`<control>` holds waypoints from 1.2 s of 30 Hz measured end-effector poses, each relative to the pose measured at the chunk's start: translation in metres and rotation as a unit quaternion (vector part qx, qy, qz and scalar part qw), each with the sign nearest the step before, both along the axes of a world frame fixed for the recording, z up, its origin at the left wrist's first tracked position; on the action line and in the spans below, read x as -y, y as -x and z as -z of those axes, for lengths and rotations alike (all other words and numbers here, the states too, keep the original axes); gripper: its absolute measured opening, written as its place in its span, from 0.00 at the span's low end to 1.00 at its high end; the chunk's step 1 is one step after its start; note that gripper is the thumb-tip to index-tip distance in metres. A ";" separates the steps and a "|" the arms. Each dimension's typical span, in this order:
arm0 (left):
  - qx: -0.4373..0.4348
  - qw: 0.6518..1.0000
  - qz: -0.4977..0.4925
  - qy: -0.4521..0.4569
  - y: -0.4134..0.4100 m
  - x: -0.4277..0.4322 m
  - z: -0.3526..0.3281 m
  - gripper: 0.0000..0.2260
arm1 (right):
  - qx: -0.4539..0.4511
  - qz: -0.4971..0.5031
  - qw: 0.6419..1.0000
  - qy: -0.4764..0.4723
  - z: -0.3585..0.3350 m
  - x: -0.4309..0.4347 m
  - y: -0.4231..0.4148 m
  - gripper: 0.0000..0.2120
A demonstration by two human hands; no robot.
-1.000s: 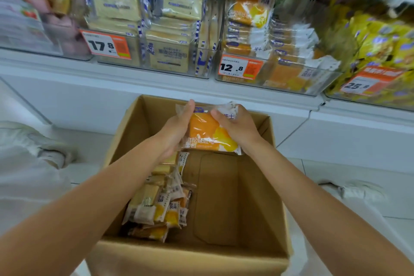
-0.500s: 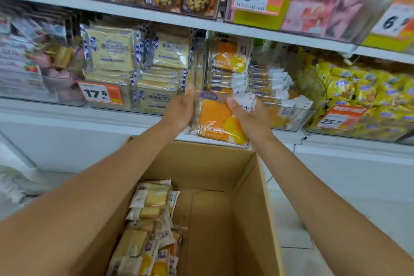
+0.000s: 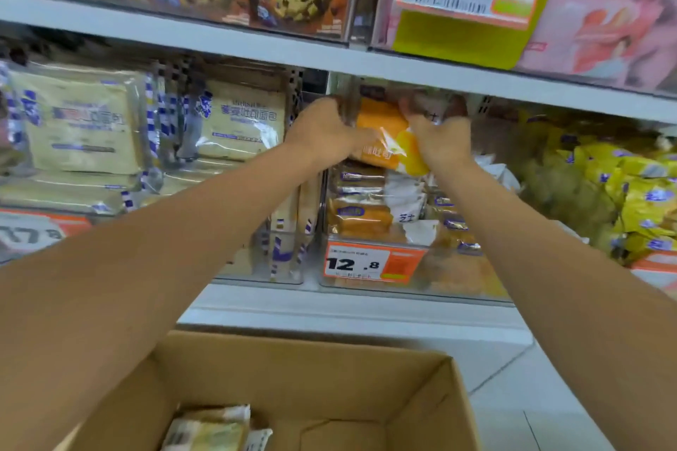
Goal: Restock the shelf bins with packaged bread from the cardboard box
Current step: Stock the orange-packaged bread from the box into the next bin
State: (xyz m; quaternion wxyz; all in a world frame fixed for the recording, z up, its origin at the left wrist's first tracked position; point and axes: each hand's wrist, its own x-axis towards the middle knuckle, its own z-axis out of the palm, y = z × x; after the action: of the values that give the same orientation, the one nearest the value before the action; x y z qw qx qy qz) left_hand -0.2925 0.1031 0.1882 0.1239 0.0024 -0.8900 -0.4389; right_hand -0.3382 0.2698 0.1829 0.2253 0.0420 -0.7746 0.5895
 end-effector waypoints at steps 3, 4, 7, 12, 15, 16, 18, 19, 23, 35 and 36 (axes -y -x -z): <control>0.019 0.998 -0.025 0.052 0.016 -0.001 0.002 0.21 | 0.031 0.015 0.996 -0.080 0.014 -0.004 0.007 0.18; 0.022 0.998 -0.022 0.060 0.019 -0.001 0.003 0.21 | 0.019 0.032 0.994 -0.104 0.017 -0.005 0.006 0.23; 0.037 0.998 -0.003 0.053 0.023 0.005 0.005 0.26 | 0.046 0.010 0.990 -0.134 0.018 -0.006 0.000 0.24; 0.073 0.996 0.047 0.008 0.016 0.012 -0.001 0.35 | 0.155 -0.071 0.978 -0.120 0.018 -0.008 -0.005 0.51; 0.046 0.998 0.037 -0.011 0.017 0.019 -0.003 0.33 | 0.117 -0.071 0.984 -0.113 0.018 -0.004 -0.003 0.34; 0.034 0.999 0.027 -0.022 0.017 0.021 -0.002 0.32 | 0.119 -0.073 0.983 -0.116 0.019 -0.002 -0.003 0.39; 0.015 0.998 0.017 -0.051 0.018 0.021 0.003 0.31 | 0.125 -0.086 0.982 -0.113 0.014 0.001 -0.009 0.53; 0.003 0.998 0.014 -0.068 0.019 0.022 0.006 0.33 | 0.135 -0.090 0.980 -0.114 0.014 -0.001 -0.011 0.54; -0.060 0.991 0.013 -0.121 0.020 0.024 0.019 0.35 | 0.110 -0.046 0.988 -0.100 0.019 -0.022 -0.019 0.52; -0.071 0.993 -0.027 -0.092 -0.020 0.017 0.019 0.21 | 0.105 -0.037 0.980 -0.164 0.024 -0.019 -0.045 0.44; -0.078 0.992 -0.039 -0.092 -0.031 0.017 0.020 0.22 | 0.090 -0.014 0.979 -0.185 0.024 -0.019 -0.052 0.44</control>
State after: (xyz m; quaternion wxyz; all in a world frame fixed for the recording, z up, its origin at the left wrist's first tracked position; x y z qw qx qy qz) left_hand -0.2614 0.0865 0.1682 0.2090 0.0144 -0.8329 -0.5123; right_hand -0.2862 0.2890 0.1587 0.1350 0.0406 -0.8865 0.4407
